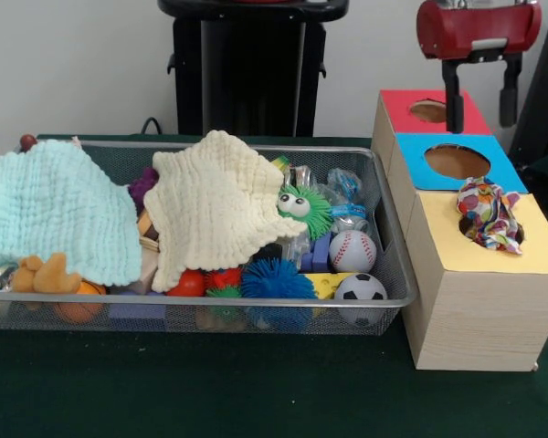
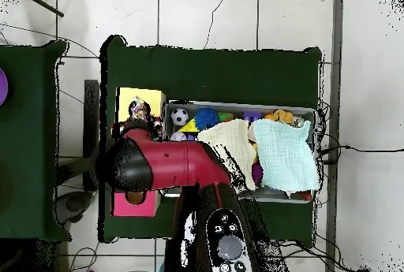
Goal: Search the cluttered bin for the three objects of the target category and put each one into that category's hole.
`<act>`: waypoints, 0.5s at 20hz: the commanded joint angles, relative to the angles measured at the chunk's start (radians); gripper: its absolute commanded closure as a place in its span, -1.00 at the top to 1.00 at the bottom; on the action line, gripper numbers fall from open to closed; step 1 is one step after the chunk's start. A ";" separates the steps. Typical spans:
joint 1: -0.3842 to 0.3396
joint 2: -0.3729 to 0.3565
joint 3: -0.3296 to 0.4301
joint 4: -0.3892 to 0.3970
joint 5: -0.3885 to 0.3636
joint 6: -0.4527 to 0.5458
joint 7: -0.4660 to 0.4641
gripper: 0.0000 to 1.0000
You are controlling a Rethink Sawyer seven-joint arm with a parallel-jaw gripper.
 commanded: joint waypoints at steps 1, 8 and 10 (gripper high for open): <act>-0.042 -0.013 0.151 0.044 0.046 0.024 0.106 1.00; 0.007 0.020 0.079 -0.020 -0.001 0.034 0.099 1.00; 0.016 0.026 0.056 -0.030 -0.022 0.037 0.090 1.00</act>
